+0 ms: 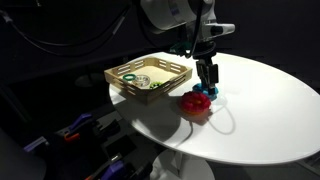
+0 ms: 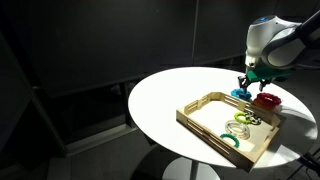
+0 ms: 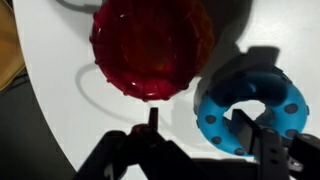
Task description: Remove the blue ring from the crate and put it on the table
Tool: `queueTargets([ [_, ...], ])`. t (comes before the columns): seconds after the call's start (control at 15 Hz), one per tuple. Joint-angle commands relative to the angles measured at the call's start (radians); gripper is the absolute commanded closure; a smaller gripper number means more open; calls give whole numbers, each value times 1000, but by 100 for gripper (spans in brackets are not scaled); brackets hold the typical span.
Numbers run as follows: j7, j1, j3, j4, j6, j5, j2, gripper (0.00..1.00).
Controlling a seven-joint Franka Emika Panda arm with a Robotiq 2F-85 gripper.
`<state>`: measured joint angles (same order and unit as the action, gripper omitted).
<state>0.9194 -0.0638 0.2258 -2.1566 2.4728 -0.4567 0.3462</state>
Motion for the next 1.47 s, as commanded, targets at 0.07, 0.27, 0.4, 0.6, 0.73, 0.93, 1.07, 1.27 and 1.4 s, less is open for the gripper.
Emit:
queueTargets([
  [0.07,-20,8,-7,21,-33,33,-7,0],
  [0.27,-44,11,-16,27,-49,63,-23,0],
  [0.4,-67,13,-24,31,-64,85,-36,0],
  [0.6,-135,22,-49,39,-112,148,-62,0],
  [0.73,-186,25,-62,50,-155,189,-80,0],
  [0.93,-265,32,-80,66,-234,246,-104,0],
  [1.07,-316,37,-92,82,-297,282,-116,0],
  [1.27,-396,44,-108,104,-383,343,-136,0],
  [1.4,-449,47,-118,115,-428,385,-155,0],
])
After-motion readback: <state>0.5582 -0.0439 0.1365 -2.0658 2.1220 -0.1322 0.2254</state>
